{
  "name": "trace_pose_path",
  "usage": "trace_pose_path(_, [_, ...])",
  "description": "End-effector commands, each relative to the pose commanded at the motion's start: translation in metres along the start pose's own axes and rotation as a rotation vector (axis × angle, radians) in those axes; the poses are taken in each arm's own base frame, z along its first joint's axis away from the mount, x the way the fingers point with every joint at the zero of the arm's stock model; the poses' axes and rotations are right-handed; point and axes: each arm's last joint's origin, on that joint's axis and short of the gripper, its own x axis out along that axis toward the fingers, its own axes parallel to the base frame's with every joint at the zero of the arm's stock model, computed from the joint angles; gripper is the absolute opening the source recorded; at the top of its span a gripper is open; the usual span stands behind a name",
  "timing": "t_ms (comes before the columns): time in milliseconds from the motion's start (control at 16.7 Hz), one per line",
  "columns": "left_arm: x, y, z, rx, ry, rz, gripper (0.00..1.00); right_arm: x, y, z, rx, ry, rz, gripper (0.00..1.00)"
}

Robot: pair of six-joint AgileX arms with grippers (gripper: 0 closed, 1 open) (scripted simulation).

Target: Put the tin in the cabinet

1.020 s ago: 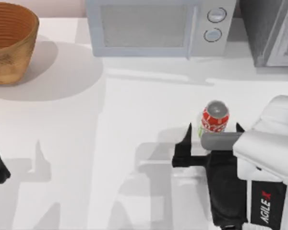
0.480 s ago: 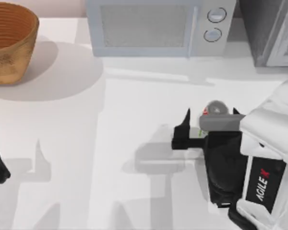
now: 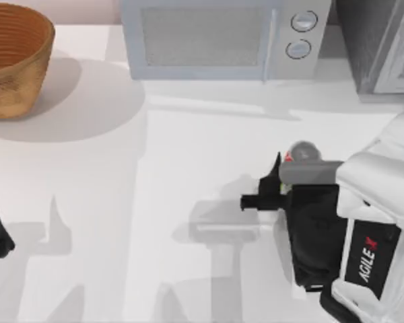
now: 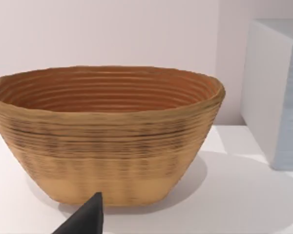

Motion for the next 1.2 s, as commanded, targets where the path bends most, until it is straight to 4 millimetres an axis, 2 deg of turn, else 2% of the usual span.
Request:
trace_pose_path(300, [0.0,0.0,0.0,0.0,0.0,0.0,1.0,0.0,0.0,0.0,0.0,0.0,0.0,0.02])
trace_pose_path(360, [0.0,0.0,0.0,0.0,0.0,0.0,1.0,0.0,0.0,0.0,0.0,0.0,0.0,0.0])
trace_pose_path(900, [0.0,0.0,0.0,0.0,0.0,0.0,1.0,0.0,0.0,0.001,0.001,-0.001,0.001,0.0])
trace_pose_path(1020, [0.0,0.0,0.0,0.0,0.0,0.0,1.0,0.001,0.003,0.009,0.005,-0.004,0.003,0.0])
trace_pose_path(1200, [0.0,0.0,0.0,0.0,0.0,0.0,1.0,0.004,0.007,0.037,0.01,-0.01,0.004,0.0])
